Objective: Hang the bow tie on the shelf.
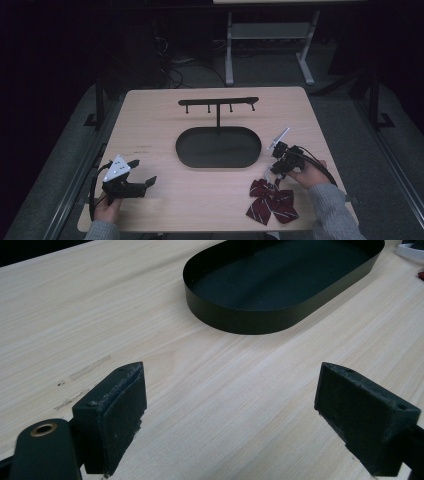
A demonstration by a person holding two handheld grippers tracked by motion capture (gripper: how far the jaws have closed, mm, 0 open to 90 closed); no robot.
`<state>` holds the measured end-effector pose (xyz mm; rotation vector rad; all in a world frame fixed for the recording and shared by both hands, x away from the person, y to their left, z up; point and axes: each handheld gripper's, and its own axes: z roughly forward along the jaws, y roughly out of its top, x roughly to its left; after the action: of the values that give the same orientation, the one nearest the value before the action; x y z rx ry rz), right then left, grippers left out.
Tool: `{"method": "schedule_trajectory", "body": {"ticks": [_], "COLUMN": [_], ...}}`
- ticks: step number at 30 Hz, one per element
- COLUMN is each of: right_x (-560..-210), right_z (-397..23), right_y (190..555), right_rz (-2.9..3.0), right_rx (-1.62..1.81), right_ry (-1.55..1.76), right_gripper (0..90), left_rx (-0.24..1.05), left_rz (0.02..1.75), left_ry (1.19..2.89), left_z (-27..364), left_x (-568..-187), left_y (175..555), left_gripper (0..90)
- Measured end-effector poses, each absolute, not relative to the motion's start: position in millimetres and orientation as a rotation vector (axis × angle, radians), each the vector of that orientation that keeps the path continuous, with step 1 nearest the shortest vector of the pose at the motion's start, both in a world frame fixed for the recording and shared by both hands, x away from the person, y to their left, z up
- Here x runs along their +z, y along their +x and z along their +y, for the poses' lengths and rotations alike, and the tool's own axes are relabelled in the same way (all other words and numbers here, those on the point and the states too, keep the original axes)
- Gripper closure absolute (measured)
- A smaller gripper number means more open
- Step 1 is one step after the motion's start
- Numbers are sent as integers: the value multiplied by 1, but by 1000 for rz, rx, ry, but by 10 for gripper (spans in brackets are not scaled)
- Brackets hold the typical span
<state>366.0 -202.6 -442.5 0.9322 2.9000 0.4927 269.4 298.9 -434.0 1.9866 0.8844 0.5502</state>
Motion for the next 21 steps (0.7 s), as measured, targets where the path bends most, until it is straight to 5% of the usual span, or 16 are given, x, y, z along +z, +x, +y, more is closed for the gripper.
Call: {"method": "schedule_trajectory", "body": {"ticks": [8,21], "right_x": [-443,-427], "right_z": [-205,-199], "right_y": [366,354], "right_rz": [2906,2924], "right_rx": [491,587], "right_ry": [932,816], "right_gripper": [864,874], "left_rx": [543,547], "left_rz": [889,892], "left_ry": [1998,1988], "left_z": [299,300], "left_x": [-435,-435], "left_y": [270,269], "left_gripper": [130,130]}}
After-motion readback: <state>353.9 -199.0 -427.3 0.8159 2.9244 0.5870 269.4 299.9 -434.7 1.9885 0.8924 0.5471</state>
